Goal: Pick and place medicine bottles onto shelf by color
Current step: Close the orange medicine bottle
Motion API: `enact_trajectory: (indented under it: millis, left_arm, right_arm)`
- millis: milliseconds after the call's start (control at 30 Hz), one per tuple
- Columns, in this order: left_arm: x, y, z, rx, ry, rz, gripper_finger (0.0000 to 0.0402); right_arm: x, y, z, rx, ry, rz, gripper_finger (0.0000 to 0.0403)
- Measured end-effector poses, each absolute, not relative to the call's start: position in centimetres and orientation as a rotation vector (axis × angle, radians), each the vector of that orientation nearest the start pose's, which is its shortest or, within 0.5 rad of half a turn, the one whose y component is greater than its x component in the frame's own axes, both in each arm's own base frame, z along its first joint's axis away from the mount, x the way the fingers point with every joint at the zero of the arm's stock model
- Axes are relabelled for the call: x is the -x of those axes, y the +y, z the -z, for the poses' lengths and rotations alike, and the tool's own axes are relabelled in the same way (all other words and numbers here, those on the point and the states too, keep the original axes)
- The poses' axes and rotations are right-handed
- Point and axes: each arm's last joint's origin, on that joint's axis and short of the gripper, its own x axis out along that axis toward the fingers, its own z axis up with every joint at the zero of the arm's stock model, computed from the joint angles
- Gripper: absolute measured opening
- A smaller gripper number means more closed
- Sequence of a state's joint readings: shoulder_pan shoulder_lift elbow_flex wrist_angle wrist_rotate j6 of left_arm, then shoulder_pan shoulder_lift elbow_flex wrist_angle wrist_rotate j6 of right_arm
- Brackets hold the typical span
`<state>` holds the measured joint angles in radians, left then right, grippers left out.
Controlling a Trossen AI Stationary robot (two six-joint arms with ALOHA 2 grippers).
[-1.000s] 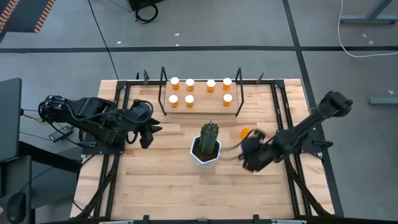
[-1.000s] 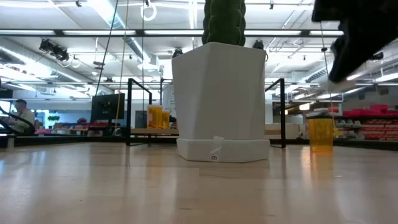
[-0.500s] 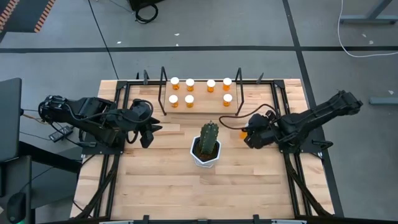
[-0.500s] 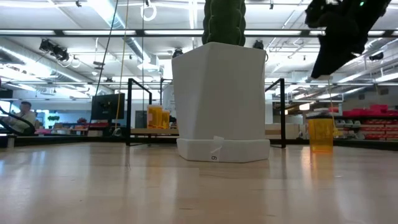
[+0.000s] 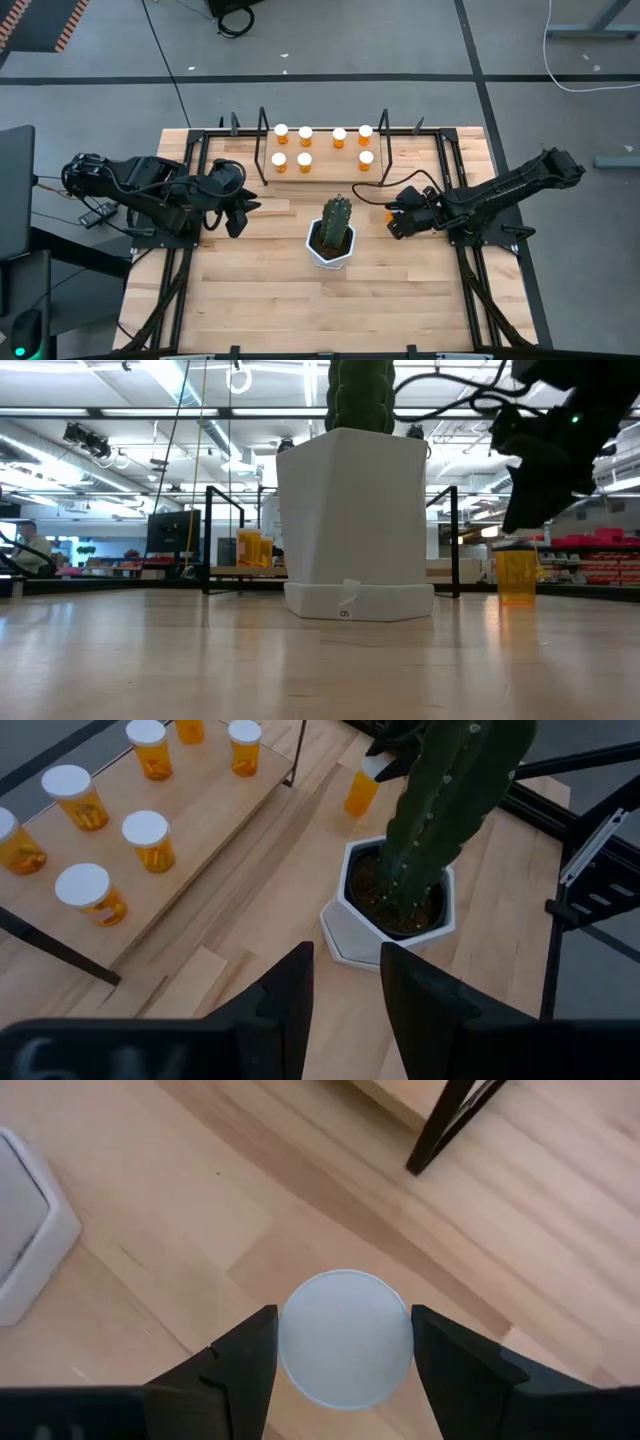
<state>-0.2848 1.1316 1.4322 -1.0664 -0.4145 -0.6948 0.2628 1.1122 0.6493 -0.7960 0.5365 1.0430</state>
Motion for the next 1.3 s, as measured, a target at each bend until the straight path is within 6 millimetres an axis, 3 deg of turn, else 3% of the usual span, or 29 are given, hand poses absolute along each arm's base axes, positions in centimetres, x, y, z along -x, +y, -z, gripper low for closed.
enact_trajectory:
  millis: [467,1300]
  left_arm:
    - [-18.8,-4.3,-40.7,0.4,0.638,-0.362,0.0123]
    - [-18.8,-4.3,-40.7,0.399,0.638,-0.362,0.0117]
  right_arm:
    - [-18.0,1.6,-18.9,-0.511,0.874,0.813,0.0222]
    - [-17.8,1.7,-18.1,-0.55,0.891,0.804,0.0223]
